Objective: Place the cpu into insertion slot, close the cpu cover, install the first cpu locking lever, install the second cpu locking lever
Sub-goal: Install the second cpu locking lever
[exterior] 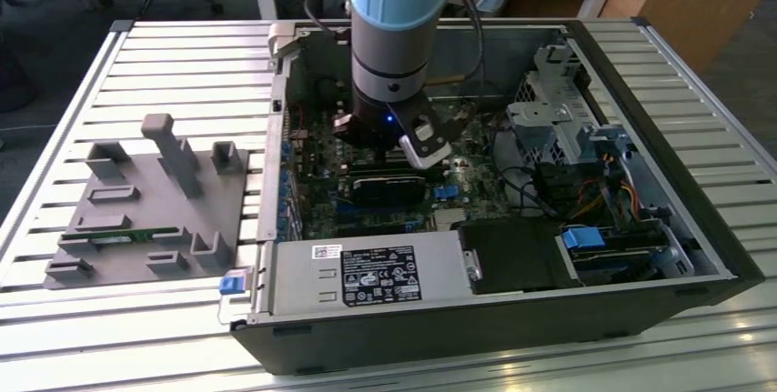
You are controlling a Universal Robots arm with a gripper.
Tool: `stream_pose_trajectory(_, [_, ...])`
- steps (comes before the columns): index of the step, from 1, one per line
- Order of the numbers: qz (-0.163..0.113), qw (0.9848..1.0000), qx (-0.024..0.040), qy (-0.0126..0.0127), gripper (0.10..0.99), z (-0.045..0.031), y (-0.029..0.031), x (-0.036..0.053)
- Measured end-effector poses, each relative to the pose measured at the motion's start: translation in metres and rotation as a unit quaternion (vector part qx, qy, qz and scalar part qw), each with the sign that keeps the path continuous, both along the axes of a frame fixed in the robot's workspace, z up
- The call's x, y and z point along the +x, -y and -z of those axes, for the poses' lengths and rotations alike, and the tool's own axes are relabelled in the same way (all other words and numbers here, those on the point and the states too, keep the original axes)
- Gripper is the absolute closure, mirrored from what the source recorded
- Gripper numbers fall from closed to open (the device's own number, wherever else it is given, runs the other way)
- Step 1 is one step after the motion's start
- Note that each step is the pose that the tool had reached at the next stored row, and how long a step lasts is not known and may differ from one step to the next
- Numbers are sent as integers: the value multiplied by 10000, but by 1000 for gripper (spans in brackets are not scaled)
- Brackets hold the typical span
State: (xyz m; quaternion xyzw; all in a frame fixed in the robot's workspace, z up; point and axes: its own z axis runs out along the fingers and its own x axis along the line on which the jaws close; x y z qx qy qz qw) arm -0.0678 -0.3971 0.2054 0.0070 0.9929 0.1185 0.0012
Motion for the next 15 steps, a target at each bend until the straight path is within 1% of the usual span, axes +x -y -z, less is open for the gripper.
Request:
stream_pose_trajectory(3, [-2,10000,86,0,980,4,18,-13])
stream_pose_trajectory(7, [-1,9998,204,1,980,6,76,-30])
stream_pose_trajectory(9, [-1,9997,251,0,980,7,105,-32])
stream_pose_trajectory(12, [-1,9995,306,0,980,9,128,-33])
stream_pose_trajectory(15, [0,9995,328,1,980,26,132,-34])
